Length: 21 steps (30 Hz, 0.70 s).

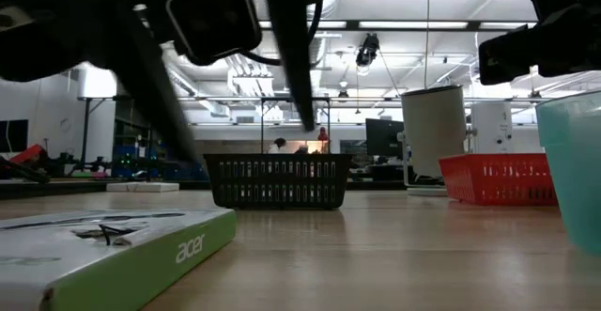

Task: Pick and place items into bin
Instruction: Put the bottom white card reader box into the black bin

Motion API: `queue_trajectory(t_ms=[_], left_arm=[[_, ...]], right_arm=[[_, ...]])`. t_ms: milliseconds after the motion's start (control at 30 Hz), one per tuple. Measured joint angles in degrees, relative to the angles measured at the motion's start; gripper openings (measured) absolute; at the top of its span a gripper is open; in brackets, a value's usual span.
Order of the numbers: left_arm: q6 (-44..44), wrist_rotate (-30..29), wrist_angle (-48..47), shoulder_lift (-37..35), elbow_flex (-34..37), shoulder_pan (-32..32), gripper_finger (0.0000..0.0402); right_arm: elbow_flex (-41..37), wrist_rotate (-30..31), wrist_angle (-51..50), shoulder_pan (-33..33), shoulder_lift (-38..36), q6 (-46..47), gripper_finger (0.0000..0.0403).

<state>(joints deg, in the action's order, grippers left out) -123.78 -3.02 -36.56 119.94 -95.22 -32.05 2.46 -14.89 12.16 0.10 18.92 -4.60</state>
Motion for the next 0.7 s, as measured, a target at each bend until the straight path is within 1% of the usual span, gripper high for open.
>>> queue_trajectory(t_ms=[267, 467, 700], left_arm=[[-2.3, 0.1, -0.3, 0.7, 0.0, -1.0, 0.0169], [-3.5, 0.0, -3.6, 0.9, 0.4, -1.2, 0.0169], [-3.5, -0.3, -3.4, 1.1, 1.2, -1.3, 0.0169]], right_arm=[[0.0, 0.0, -0.1, 0.0, 0.1, 0.0, 0.0063], [0.0, 0.0, -0.1, 0.0, 0.1, 0.0, 0.0063], [0.0, 0.0, -0.1, 0.0, 0.0, -0.1, 0.0063]])
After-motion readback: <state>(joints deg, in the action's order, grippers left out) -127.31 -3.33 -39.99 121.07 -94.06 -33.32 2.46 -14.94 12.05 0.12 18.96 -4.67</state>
